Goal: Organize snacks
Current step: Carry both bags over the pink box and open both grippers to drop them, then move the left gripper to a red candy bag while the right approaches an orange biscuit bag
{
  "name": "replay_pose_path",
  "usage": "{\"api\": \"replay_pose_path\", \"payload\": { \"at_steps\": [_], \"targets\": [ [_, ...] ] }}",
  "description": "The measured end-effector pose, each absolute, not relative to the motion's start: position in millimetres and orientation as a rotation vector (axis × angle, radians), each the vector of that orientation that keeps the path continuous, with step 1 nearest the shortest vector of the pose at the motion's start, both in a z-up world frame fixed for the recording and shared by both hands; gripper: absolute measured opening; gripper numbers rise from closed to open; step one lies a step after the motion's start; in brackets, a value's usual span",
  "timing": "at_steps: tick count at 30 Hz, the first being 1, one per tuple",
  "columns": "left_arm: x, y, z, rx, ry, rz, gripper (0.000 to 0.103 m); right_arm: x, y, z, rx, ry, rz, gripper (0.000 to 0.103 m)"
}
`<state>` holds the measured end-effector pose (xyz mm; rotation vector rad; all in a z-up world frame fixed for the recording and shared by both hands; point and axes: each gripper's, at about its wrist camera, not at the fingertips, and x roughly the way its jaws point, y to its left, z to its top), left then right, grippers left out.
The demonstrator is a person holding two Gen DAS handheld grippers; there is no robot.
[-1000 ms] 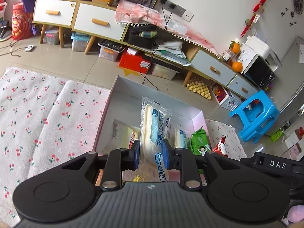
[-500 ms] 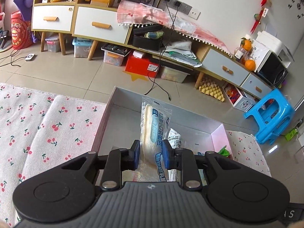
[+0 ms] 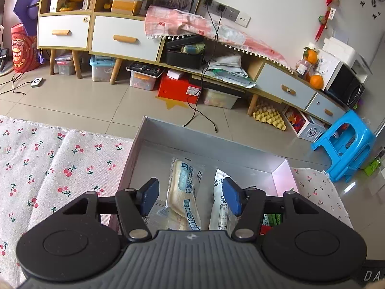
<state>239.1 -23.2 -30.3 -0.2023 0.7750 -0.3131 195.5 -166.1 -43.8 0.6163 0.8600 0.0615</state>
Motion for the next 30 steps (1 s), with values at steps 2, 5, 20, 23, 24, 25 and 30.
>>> {"api": "replay_pose_path", "payload": {
  "at_steps": [2,5,20,23,24,25,30],
  "targets": [
    [239,-23,-28,-0.202,0.779,-0.316,0.063,195,-166,-43,0.619,0.864,0.065,0.074],
    [237,-23,-27,-0.197,0.781,-0.324,0.069,194,-167,-42,0.619,0.866,0.065,0.075],
    [203,-15,-10,-0.16,0.784,-0.344,0.08,164,-169,-18,0.593,0.857,0.056,0.079],
    [192,-13,-5,-0.162,0.781,-0.343,0.082,155,-170,-11,0.587,0.858,0.046,0.079],
    [189,-13,-3,-0.163,0.78,-0.343,0.083,152,-171,-8,0.585,0.856,0.042,0.079],
    [186,-12,-1,-0.163,0.779,-0.341,0.084,149,-171,-5,0.584,0.856,0.038,0.081],
    [168,-9,9,-0.172,0.79,-0.325,0.09,129,-173,3,0.574,0.855,0.016,0.084]
  ]
}}
